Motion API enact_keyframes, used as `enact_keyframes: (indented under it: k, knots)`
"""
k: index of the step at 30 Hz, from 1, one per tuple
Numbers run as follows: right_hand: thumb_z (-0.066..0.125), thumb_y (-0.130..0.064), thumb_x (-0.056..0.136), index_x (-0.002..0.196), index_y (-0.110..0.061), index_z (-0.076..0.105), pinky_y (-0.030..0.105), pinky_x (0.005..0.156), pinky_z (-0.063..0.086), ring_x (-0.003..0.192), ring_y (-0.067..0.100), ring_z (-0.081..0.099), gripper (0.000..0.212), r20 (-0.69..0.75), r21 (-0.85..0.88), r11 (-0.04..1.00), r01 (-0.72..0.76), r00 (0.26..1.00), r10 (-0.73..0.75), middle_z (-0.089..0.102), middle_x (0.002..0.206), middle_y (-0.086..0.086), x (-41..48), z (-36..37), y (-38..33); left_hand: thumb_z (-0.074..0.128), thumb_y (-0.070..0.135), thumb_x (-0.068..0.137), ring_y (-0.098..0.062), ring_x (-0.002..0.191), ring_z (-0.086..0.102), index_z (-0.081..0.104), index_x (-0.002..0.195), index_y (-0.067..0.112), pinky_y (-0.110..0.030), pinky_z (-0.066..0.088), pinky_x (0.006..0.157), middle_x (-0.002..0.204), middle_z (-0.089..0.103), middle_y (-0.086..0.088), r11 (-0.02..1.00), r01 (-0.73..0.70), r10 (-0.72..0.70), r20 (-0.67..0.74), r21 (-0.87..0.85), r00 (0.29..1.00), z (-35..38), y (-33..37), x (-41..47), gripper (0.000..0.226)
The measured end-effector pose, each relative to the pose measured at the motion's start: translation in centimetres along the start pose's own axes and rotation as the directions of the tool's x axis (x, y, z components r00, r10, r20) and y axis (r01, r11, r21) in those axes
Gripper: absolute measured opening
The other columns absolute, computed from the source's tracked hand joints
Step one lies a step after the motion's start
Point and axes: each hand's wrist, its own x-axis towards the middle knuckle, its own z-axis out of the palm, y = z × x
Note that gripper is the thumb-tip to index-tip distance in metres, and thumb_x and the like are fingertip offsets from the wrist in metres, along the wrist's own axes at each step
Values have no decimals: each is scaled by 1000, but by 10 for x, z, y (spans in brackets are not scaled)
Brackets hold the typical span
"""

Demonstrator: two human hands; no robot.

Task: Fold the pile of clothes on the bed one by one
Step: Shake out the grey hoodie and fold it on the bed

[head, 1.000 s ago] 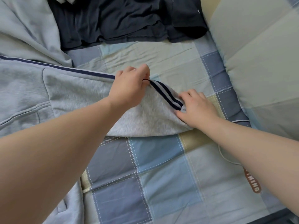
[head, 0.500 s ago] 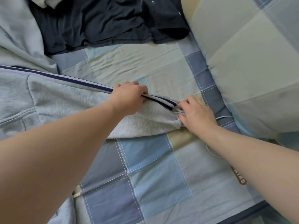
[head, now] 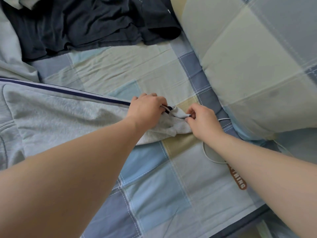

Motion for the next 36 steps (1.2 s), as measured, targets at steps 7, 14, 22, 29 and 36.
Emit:
enact_keyframes:
  k: [7,14,22,29,36]
  knots:
    - [61,-15,95,84,-22,59,18,67,35,79,13,53,13,-174,309,951,8,984,48,58,86,-4,2,-22,0,38,30,106,-26,95,54,54,106,22,-36,27,82,96,63,4,983,-26,7,-105,-182,994,-20,12,7,18]
    - [71,-44,88,100,-24,50,12,61,43,74,-5,59,32,-16,680,722,-129,982,190,59,91,-9,17,-34,-32,37,31,106,-27,78,59,56,110,21,-40,44,66,83,67,-1,954,8,-84,-242,-300,967,-42,37,30,22]
    - [61,-15,96,73,-13,45,32,56,30,71,24,45,28,-215,397,891,-219,922,323,48,70,0,30,-29,-17,56,37,98,-31,112,47,59,114,22,-42,33,93,123,54,-2,998,64,-47,-409,29,911,-19,26,13,22]
    - [57,-6,85,140,-19,47,43,100,36,131,33,43,58,-377,-106,993,-45,926,2,47,144,8,9,-11,-33,56,48,96,-27,153,14,23,156,42,-47,20,121,169,5,1,997,20,-32,175,69,984,13,-22,-21,69]
    - [40,-43,103,159,-36,18,51,122,-4,155,28,-6,61,104,-459,780,426,897,-429,-1,170,-6,15,47,-65,36,51,101,-28,156,-1,19,158,39,-52,2,124,170,5,1,976,198,-188,-117,85,975,18,-65,-50,61]
